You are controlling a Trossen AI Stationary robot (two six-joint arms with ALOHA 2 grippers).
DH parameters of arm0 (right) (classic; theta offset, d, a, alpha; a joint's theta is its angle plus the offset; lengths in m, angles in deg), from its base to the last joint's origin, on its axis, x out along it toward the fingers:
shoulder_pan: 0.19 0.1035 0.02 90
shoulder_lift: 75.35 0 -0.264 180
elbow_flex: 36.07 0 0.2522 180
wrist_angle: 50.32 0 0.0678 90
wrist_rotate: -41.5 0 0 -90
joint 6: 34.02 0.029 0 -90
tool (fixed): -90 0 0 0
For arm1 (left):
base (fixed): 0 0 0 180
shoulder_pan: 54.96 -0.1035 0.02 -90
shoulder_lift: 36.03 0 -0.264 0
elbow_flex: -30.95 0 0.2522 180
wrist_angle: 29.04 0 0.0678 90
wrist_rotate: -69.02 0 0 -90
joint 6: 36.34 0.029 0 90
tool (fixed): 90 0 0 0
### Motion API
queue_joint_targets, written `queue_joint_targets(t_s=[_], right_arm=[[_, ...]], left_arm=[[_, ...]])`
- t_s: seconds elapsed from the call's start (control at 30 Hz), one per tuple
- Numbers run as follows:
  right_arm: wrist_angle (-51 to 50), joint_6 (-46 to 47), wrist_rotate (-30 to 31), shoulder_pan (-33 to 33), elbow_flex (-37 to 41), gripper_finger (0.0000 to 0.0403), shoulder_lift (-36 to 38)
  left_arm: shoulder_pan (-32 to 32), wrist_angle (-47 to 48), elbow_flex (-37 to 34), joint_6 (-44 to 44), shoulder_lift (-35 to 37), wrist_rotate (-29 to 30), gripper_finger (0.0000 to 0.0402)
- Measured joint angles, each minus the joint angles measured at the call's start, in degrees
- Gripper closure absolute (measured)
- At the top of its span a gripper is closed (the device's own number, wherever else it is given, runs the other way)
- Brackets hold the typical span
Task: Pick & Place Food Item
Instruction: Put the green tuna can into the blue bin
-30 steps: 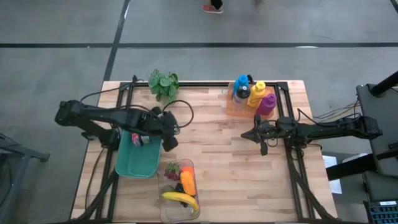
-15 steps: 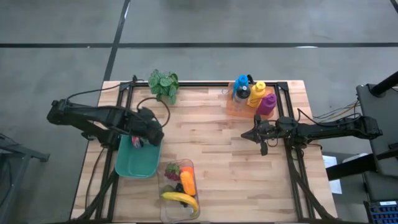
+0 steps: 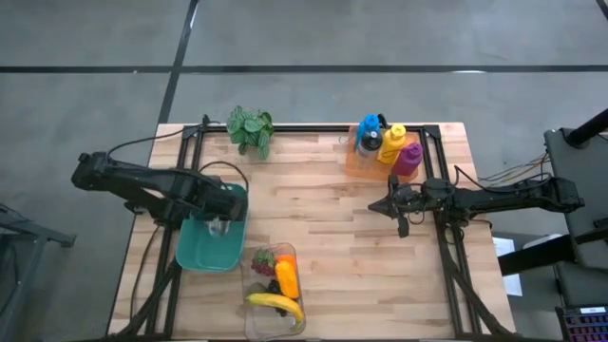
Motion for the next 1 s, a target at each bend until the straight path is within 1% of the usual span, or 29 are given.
queue_joint_targets(t_s=[0.23, 0.53, 0.7, 1.0], right_arm=[[0.0, 0.0, 0.0, 0.0, 0.0, 0.0391, 0.0], [0.0, 0.0, 0.0, 0.0, 0.0, 0.0391, 0.0], [0.0, 0.0, 0.0, 0.0, 0.0, 0.0391, 0.0], [0.0, 0.0, 0.0, 0.0, 0.0, 0.0391, 0.0]], left_arm=[[0.0, -4.9, -6.4, -10.7, 0.0, -7.5, 0.0262], [0.0, -10.9, -13.2, -15.7, 0.0, -12.4, 0.0262], [0.0, -13.8, -15.7, -15.7, 0.0, -12.6, 0.0262], [0.0, -15.0, -18.1, -17.2, 0.0, -12.6, 0.0259]])
